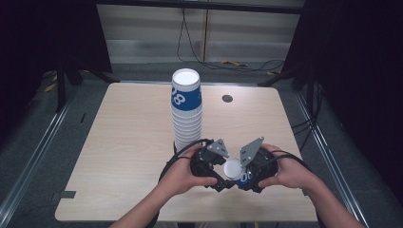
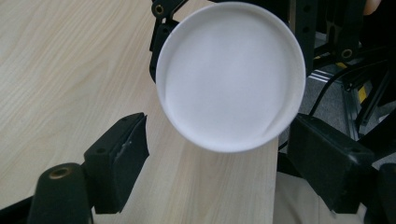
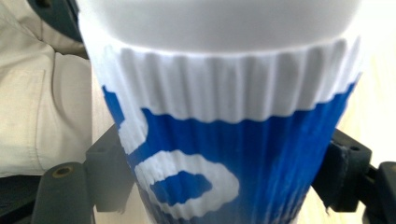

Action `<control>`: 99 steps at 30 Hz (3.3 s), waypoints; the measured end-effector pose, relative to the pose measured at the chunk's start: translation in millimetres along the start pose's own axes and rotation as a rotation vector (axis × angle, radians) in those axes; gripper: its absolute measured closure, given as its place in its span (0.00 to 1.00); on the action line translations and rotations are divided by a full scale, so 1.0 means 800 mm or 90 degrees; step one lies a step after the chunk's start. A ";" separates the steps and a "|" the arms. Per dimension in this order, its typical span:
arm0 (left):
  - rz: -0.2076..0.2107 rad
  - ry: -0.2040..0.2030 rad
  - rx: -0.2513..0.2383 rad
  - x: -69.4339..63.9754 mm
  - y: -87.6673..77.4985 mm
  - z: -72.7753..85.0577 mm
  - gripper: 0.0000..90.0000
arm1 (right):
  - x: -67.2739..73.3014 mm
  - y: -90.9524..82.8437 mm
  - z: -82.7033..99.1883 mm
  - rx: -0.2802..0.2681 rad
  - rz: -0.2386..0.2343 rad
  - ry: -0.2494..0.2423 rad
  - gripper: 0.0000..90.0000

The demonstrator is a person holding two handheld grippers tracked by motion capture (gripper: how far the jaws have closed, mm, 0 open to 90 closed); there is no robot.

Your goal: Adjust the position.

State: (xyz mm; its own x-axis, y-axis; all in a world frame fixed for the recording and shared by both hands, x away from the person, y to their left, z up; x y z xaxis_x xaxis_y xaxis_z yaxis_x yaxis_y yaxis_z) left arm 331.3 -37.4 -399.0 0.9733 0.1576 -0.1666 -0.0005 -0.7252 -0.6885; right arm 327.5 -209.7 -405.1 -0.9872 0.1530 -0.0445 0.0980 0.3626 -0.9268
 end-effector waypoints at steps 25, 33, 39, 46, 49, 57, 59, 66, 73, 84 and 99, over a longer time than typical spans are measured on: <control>0.008 0.002 -0.011 0.002 0.005 0.004 0.33 | 0.001 0.000 -0.009 -0.027 0.001 -0.021 0.23; 0.006 -0.004 -0.008 0.003 0.003 0.004 0.33 | 0.001 0.000 -0.008 -0.034 0.011 -0.018 0.23; 0.014 -0.011 -0.021 0.003 0.006 0.003 0.29 | 0.001 -0.002 -0.010 -0.036 0.008 -0.020 0.23; 0.008 -0.003 -0.016 0.003 0.008 0.002 0.30 | 0.002 0.001 -0.013 -0.034 0.003 -0.026 0.23; 0.009 0.001 -0.012 0.004 0.007 0.003 0.31 | 0.002 0.001 -0.013 -0.036 0.004 -0.026 0.23; 0.018 0.002 -0.032 0.003 0.000 0.004 0.31 | 0.003 -0.003 -0.009 -0.081 -0.007 -0.020 0.21; 0.022 0.000 -0.031 0.002 -0.001 0.004 0.32 | 0.003 -0.002 -0.007 -0.101 -0.010 -0.009 0.20; 0.025 0.001 -0.046 0.000 -0.007 0.002 0.32 | 0.003 0.002 0.005 -0.149 -0.015 0.032 0.16; 0.025 -0.003 -0.053 0.001 -0.010 0.004 0.32 | 0.003 0.000 0.014 -0.193 -0.009 0.063 0.15; 0.020 -0.005 -0.066 0.001 -0.018 0.002 0.31 | 0.004 0.003 0.023 -0.214 -0.014 0.087 0.15; 0.025 -0.012 -0.070 0.002 -0.019 0.006 0.31 | 0.003 0.006 0.024 -0.225 -0.018 0.090 0.15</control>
State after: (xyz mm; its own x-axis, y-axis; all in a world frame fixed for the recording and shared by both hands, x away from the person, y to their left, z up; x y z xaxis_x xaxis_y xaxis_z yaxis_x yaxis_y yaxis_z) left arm 332.1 -22.9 -392.1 0.9688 0.1394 -0.2050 -0.0117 -0.8004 -0.5993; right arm 322.8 -225.5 -416.9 -0.9655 0.2549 0.0535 0.1332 0.6597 -0.7396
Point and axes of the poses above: each handheld gripper's, and its own axes: y roughly forward along the jaws, z roughly out of its underside, x roughly to its left, the point moved 2 cm from there along y, roughly forward along the jaws, and after that the axes turned 2 degrees about x, right-handed, at the moved point
